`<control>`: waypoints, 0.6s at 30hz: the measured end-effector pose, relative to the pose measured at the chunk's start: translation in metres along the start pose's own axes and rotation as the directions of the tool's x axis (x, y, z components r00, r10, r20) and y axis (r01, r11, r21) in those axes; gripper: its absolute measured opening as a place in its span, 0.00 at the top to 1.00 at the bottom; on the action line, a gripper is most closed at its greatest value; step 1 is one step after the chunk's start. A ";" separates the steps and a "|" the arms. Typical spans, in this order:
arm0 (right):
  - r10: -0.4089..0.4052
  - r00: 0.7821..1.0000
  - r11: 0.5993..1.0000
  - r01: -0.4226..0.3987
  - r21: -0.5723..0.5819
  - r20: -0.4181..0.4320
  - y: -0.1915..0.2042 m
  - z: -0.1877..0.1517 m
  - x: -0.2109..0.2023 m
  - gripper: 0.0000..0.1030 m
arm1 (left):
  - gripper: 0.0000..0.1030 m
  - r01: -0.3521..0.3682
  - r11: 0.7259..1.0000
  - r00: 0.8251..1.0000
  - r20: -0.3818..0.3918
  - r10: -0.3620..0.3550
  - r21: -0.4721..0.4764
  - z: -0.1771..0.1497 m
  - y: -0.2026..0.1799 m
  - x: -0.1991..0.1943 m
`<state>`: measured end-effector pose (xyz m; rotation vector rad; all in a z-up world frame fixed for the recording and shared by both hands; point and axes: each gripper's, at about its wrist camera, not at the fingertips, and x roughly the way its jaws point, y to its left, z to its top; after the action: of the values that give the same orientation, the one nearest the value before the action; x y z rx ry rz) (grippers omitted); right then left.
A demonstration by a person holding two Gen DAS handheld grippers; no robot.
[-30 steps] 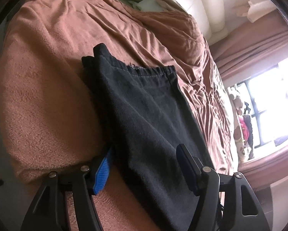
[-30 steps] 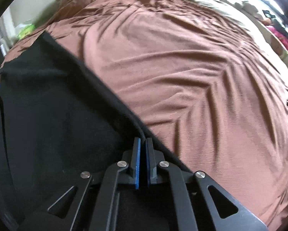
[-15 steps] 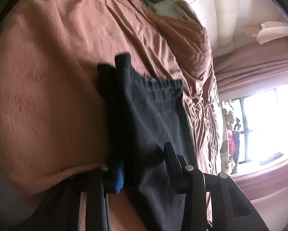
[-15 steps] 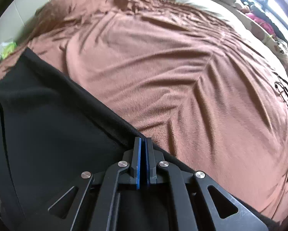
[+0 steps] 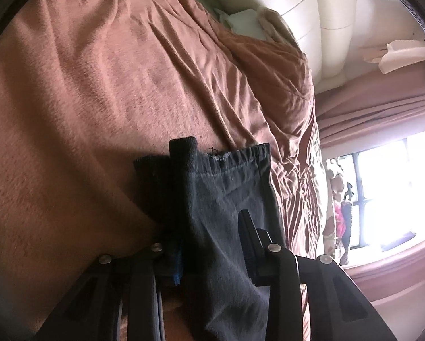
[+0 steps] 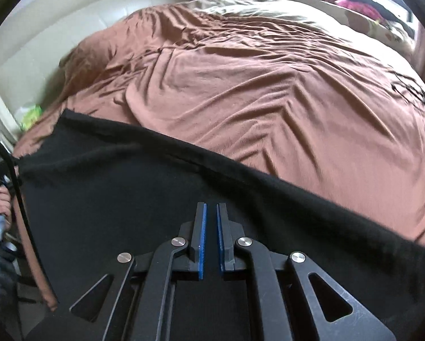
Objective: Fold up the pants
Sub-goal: 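Lift the held black pants with both tools and fold them over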
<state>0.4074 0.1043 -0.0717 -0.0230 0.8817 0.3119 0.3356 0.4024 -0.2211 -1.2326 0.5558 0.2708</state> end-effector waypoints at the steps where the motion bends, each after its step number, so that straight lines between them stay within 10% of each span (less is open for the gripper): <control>1: -0.003 1.000 1.000 0.003 0.006 0.008 -0.001 -0.003 -0.005 0.96 | 0.75 0.001 1.000 1.000 -0.001 -0.001 -0.001 0.000 0.000 0.000; 4: 0.008 1.000 0.999 -0.009 0.044 0.012 -0.004 -0.015 -0.018 0.96 | 0.89 0.029 1.000 1.000 0.000 -0.029 -0.002 0.002 -0.001 -0.005; 18: 0.140 0.989 0.983 -0.133 0.128 -0.051 0.020 -0.057 -0.014 0.96 | 0.94 0.168 0.979 0.986 0.001 -0.169 0.114 0.011 -0.079 -0.030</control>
<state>0.3510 0.1115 -0.0951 0.1450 0.9626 0.3853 0.3515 0.3902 -0.1386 -1.1595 0.4484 0.1015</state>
